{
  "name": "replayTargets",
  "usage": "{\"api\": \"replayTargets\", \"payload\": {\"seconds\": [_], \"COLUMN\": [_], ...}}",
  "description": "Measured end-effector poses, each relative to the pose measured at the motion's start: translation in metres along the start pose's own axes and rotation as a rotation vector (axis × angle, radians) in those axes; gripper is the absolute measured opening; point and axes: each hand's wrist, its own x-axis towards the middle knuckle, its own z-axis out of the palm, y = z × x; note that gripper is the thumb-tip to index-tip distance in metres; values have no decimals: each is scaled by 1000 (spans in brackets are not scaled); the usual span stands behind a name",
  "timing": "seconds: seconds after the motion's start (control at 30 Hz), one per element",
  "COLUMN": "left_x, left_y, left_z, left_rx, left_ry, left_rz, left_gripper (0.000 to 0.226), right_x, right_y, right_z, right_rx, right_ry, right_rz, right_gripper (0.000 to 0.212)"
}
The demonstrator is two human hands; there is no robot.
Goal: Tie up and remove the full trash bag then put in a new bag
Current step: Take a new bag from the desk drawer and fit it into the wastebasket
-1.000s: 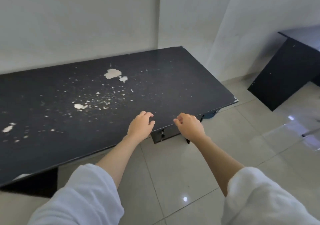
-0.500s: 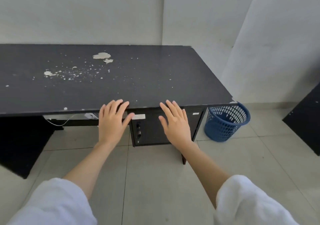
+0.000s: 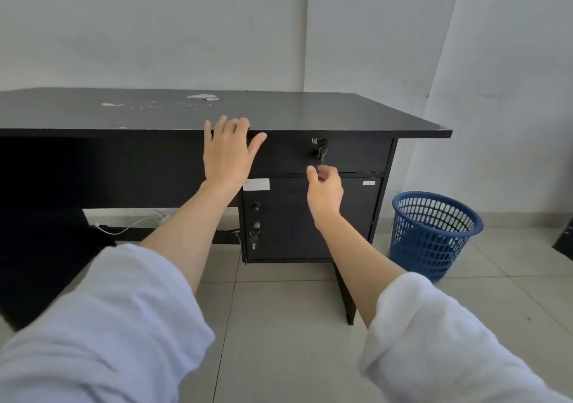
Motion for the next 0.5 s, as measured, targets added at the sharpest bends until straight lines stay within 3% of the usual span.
{"api": "replayTargets", "payload": {"seconds": [0.1,0.3,0.5], "left_x": [1,8,10], "left_y": [-5,-21,-27], "left_z": [2,13,17], "left_rx": [-52,-30,-59], "left_ry": [77,165,213], "left_rz": [37,90,113], "left_gripper": [45,48,46], "right_x": [17,62,70], "right_y": [-9,-23,-12], "right_z": [4,29,35], "right_rx": [-22,-210,-498], "right_ry": [129,223,313], "right_rz": [37,87,-95], "right_gripper": [44,46,33]}}
